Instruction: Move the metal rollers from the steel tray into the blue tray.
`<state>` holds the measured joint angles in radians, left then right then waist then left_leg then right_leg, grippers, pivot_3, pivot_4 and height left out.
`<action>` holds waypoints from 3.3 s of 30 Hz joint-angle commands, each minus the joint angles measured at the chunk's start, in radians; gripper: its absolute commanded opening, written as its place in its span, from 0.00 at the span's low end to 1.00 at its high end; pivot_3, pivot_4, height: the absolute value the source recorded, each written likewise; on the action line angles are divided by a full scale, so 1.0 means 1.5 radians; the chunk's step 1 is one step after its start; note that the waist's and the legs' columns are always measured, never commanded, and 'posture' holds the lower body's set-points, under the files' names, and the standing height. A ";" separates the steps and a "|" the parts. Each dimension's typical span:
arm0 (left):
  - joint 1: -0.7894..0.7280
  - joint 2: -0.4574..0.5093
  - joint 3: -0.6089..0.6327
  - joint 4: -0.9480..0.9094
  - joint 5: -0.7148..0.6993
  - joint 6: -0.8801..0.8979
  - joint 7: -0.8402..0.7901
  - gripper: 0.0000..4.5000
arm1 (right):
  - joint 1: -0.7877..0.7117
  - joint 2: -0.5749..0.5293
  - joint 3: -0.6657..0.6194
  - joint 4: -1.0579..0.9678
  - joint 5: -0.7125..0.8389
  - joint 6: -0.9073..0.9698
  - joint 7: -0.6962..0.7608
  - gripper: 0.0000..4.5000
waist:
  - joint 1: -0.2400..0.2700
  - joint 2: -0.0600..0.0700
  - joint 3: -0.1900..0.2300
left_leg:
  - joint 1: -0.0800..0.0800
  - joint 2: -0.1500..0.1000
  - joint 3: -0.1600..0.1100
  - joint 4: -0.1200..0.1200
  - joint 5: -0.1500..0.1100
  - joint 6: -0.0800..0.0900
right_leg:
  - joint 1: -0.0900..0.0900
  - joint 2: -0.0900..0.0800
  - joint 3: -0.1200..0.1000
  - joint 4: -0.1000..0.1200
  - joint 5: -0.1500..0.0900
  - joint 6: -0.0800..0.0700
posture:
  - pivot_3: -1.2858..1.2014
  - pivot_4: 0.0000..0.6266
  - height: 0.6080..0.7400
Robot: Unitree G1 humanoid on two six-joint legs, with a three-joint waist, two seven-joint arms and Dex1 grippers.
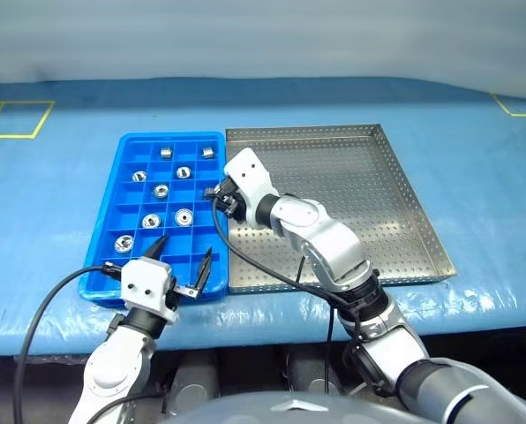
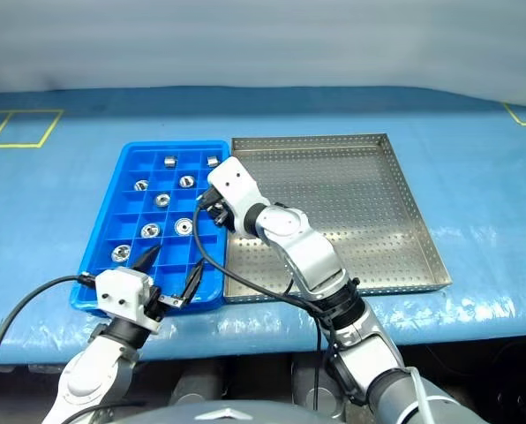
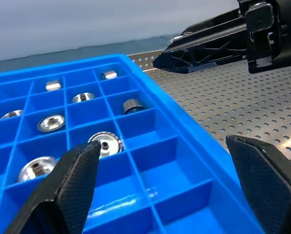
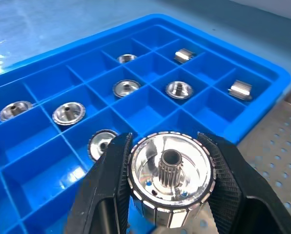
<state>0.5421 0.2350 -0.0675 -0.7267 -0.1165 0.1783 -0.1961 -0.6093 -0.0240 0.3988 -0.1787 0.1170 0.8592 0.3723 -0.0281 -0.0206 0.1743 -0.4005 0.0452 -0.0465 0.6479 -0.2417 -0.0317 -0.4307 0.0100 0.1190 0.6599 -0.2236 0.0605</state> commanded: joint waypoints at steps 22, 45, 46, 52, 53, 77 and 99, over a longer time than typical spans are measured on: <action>0.075 -0.007 -0.010 -0.058 -0.001 -0.059 -0.021 1.00 | 0.060 -0.021 0.045 0.015 0.009 0.023 0.046 0.97 | 0.043 0.000 0.000 | 0.000 0.000 0.001 0.000 0.000 0.000 | -0.001 -0.001 0.000 0.000 -0.001 -0.001 | 0.61 0.24 1.00; -0.145 0.051 -0.055 0.047 -0.069 0.015 -0.152 1.00 | 0.166 -0.185 -0.150 -0.257 0.024 0.229 -0.023 0.99 | -0.055 0.000 0.000 | 0.000 0.000 0.002 0.001 0.000 0.000 | -0.001 0.000 0.001 0.000 0.000 0.000 | 0.46 0.24 1.00; -0.149 0.054 -0.056 0.050 -0.073 0.015 -0.158 1.00 | 0.174 -0.188 -0.154 -0.273 0.027 0.257 -0.027 0.99 | -0.063 0.000 0.000 | 0.000 0.000 0.002 0.001 0.000 0.000 | 0.000 0.000 0.001 0.000 0.000 0.000 | 0.45 0.24 1.00; -0.163 0.058 -0.060 0.058 -0.081 0.019 -0.173 1.00 | 0.195 -0.198 -0.169 -0.329 0.050 0.375 -0.035 0.99 | -0.093 0.000 0.000 | 0.000 0.000 0.002 0.001 0.000 0.000 | 0.000 0.000 0.001 0.000 0.000 0.001 | 0.45 0.24 1.00; -0.163 0.059 -0.061 0.058 -0.078 0.019 -0.174 1.00 | 0.199 -0.201 -0.167 -0.335 0.053 0.386 -0.036 0.99 | -0.097 0.000 0.000 | 0.000 0.000 0.002 0.001 0.000 0.000 | 0.000 0.000 0.001 0.000 0.000 0.001 | 0.45 0.24 1.00; -0.103 0.044 -0.061 0.032 -0.033 -0.007 -0.117 1.00 | 0.149 -0.194 -0.107 -0.246 0.078 0.356 -0.055 0.42 | -0.089 0.000 0.000 | 0.000 0.000 0.002 0.001 0.000 0.000 | 0.000 0.000 0.002 0.000 0.001 0.001 | 0.52 0.24 1.00; 0.184 -0.053 0.007 -0.061 0.072 -0.160 0.048 1.00 | -0.010 -0.077 0.081 -0.033 0.076 -0.005 0.104 0.42 | 0.044 -0.001 0.000 | 0.000 0.000 0.001 0.000 0.000 0.000 | -0.001 -0.001 0.000 -0.001 -0.001 0.000 | 0.67 0.24 1.00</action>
<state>0.8016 0.1654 -0.0636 -0.7729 -0.0204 -0.0175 -0.1409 -0.6065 -0.1518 0.5084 -0.2242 0.2363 0.9019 0.5076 0.0384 -0.0214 0.1751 -0.4007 0.0453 -0.0445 0.6481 -0.2422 -0.0313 -0.4316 0.0092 0.1192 0.6586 -0.2244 0.0599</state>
